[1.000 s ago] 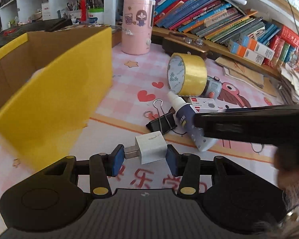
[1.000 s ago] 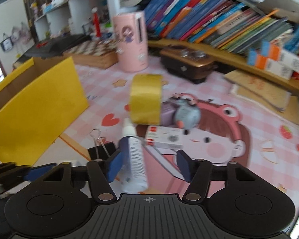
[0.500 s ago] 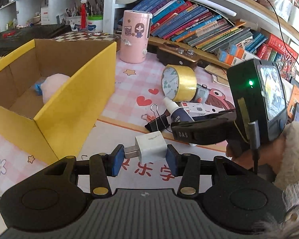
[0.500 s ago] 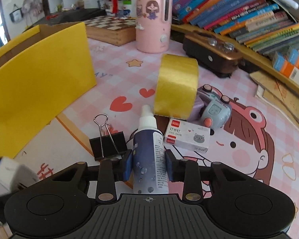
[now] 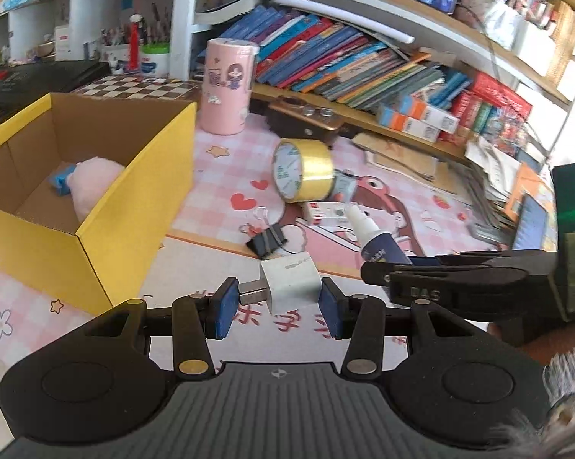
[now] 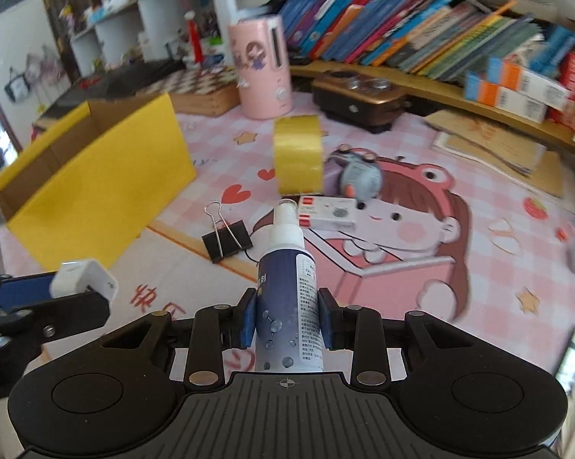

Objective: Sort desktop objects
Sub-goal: 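Carry the spray bottle and white charger with both tools to the yellow box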

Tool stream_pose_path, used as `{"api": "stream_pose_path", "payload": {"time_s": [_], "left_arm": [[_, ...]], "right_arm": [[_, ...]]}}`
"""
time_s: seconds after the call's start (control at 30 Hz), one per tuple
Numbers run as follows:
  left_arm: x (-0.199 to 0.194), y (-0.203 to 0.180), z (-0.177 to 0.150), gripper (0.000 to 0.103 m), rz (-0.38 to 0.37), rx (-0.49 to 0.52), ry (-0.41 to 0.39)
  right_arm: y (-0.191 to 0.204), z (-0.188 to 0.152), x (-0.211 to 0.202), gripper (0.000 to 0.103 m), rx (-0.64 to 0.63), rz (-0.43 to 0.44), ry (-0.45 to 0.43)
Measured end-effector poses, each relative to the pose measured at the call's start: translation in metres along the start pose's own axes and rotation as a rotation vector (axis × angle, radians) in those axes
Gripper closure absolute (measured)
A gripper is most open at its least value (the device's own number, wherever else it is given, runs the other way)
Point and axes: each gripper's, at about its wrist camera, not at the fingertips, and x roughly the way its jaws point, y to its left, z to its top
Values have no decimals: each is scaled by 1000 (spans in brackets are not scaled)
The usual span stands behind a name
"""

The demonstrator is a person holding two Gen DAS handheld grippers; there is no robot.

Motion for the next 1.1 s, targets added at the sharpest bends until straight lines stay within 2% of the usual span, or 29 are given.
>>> {"api": "stream_pose_path", "payload": {"time_s": [0.37, 0.77, 1.1], "left_arm": [[-46, -5, -4, 60, -45, 112, -61], [-79, 28, -12, 60, -122, 189, -79], [-105, 80, -34, 60, -177, 212, -31]], "right_arm": [[9, -20, -77, 71, 83, -18, -85], [60, -37, -98, 71, 138, -65, -109], [122, -59, -112, 71, 150, -114, -85]]}}
